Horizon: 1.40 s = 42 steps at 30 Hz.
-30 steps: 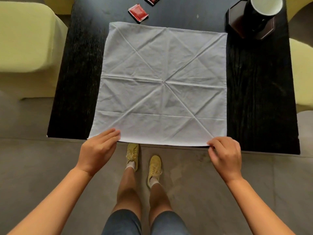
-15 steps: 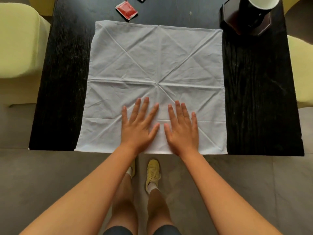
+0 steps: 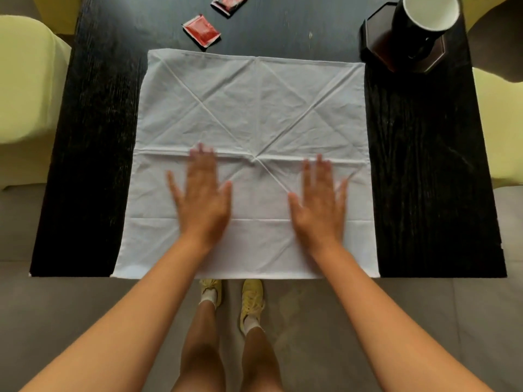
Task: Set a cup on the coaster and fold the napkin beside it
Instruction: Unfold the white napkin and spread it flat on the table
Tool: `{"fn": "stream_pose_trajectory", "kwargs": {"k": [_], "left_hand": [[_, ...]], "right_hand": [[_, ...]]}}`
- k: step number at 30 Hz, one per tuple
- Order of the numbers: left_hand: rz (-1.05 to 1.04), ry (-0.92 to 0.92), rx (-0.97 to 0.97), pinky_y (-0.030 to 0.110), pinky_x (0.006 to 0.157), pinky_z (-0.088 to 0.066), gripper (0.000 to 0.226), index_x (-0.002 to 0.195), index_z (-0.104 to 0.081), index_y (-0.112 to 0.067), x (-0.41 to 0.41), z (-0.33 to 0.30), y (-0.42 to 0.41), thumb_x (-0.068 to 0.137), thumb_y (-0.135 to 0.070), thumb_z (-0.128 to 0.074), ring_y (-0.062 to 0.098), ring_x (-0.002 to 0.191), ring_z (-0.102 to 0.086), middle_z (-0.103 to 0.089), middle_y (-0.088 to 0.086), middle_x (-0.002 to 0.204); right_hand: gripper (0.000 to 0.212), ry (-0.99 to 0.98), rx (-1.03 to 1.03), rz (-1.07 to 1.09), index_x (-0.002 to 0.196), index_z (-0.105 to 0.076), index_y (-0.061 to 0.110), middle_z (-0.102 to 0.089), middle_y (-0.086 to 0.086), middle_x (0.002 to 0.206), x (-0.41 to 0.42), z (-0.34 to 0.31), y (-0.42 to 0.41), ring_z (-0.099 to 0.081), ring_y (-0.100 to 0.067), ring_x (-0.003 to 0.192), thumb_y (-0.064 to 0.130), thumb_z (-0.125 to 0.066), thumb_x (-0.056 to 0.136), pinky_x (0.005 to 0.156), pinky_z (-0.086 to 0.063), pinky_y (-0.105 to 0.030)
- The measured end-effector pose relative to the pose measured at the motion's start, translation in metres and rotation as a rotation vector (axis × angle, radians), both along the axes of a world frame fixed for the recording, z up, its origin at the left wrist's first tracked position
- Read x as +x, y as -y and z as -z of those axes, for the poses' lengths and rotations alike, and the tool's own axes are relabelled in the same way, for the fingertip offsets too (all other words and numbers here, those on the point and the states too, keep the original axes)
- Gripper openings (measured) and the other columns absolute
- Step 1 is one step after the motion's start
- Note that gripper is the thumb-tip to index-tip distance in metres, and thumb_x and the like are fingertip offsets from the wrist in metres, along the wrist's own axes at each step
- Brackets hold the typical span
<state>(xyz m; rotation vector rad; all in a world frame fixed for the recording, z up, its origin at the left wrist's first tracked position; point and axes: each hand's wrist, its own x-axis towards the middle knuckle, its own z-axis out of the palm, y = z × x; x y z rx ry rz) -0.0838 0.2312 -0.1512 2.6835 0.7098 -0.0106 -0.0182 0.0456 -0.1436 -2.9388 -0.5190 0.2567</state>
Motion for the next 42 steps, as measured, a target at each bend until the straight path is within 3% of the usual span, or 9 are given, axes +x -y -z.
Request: {"fn": "stream_pose_trajectory", "kwargs": {"k": [3,7,9,15,22,25,31,34,42], "left_hand": [[0.361,0.017,0.086,0.049,0.113,0.007,0.059,0.147,-0.007,-0.022,0.031,0.006,0.022,0.091,-0.039,-0.016,0.010,0.142,0.002,-0.002,-0.005,0.155],[0.500,-0.001,0.139,0.053,0.111,-0.013,0.057,0.144,-0.030,-0.015,0.050,0.014,0.005,0.092,-0.037,-0.022,0.021,0.140,-0.026,-0.033,0.002,0.150],[0.546,-0.022,0.186,0.052,0.111,-0.016,0.055,0.144,-0.029,-0.019,0.054,0.018,-0.005,0.092,-0.038,-0.024,0.024,0.139,-0.028,-0.033,0.003,0.150],[0.276,-0.091,0.097,0.044,0.115,-0.002,0.070,0.146,-0.020,-0.034,0.058,0.022,-0.060,0.082,-0.062,-0.021,0.023,0.146,-0.006,-0.009,0.005,0.158],[-0.320,-0.083,0.024,0.058,0.114,0.003,0.068,0.150,-0.008,-0.014,0.090,0.019,-0.077,0.095,-0.047,-0.032,0.024,0.146,0.004,0.003,0.015,0.158],[0.022,-0.002,0.073,0.052,0.111,0.012,0.062,0.149,-0.005,-0.028,0.111,0.020,-0.029,0.094,-0.047,-0.028,0.018,0.146,0.006,0.005,0.006,0.158],[0.569,-0.015,0.165,0.044,0.115,-0.004,0.062,0.145,-0.015,-0.035,0.144,0.025,-0.080,0.087,-0.057,-0.017,0.020,0.145,-0.010,-0.013,0.002,0.157],[0.480,-0.050,0.140,0.042,0.115,-0.004,0.069,0.145,-0.008,-0.036,0.147,0.028,-0.131,0.082,-0.064,-0.016,0.019,0.145,-0.004,-0.007,0.004,0.158],[0.098,-0.022,0.130,0.044,0.115,-0.007,0.076,0.147,-0.022,-0.025,0.149,0.028,-0.156,0.081,-0.060,-0.029,0.030,0.145,-0.005,-0.006,0.019,0.157]], "right_hand": [[0.061,-0.017,-0.001,-0.194,0.148,-0.016,0.022,-0.012,-0.003,0.158,0.011,0.008,-0.044,-0.009,-0.018,0.146,0.039,-0.020,0.090,0.116,-0.002,-0.047],[0.061,-0.011,-0.022,-0.230,0.147,-0.023,0.019,-0.015,-0.001,0.157,0.025,0.016,-0.049,-0.010,-0.017,0.146,0.037,-0.017,0.089,0.116,-0.002,-0.048],[0.060,-0.008,-0.021,-0.248,0.146,-0.026,0.018,-0.020,-0.002,0.156,0.028,0.015,-0.049,-0.015,-0.018,0.145,0.038,-0.019,0.090,0.116,-0.007,-0.048],[0.062,-0.006,-0.035,-0.046,0.149,-0.007,0.024,-0.002,-0.003,0.159,0.083,0.025,-0.015,-0.001,-0.016,0.146,0.043,-0.030,0.095,0.116,0.004,-0.041],[0.068,0.053,-0.100,0.257,0.148,0.000,0.010,0.002,-0.010,0.159,0.118,0.017,-0.012,0.003,-0.021,0.146,0.045,-0.026,0.096,0.117,0.004,-0.049],[0.062,0.023,0.004,-0.054,0.149,-0.004,0.026,0.002,-0.002,0.159,0.104,0.021,-0.064,0.003,-0.017,0.146,0.042,-0.033,0.096,0.115,0.008,-0.043],[0.057,0.018,-0.029,-0.409,0.148,-0.014,0.029,-0.008,0.001,0.159,0.165,0.022,-0.072,-0.005,-0.015,0.146,0.039,-0.034,0.096,0.116,0.000,-0.040],[0.061,0.011,-0.054,-0.367,0.149,-0.009,0.024,-0.005,0.000,0.159,0.198,0.022,-0.058,-0.004,-0.015,0.146,0.040,-0.034,0.095,0.117,0.000,-0.040],[0.072,0.080,-0.007,0.103,0.149,-0.005,0.007,0.001,-0.011,0.159,0.213,0.025,-0.059,0.001,-0.021,0.146,0.044,-0.033,0.093,0.117,-0.001,-0.039]]}}
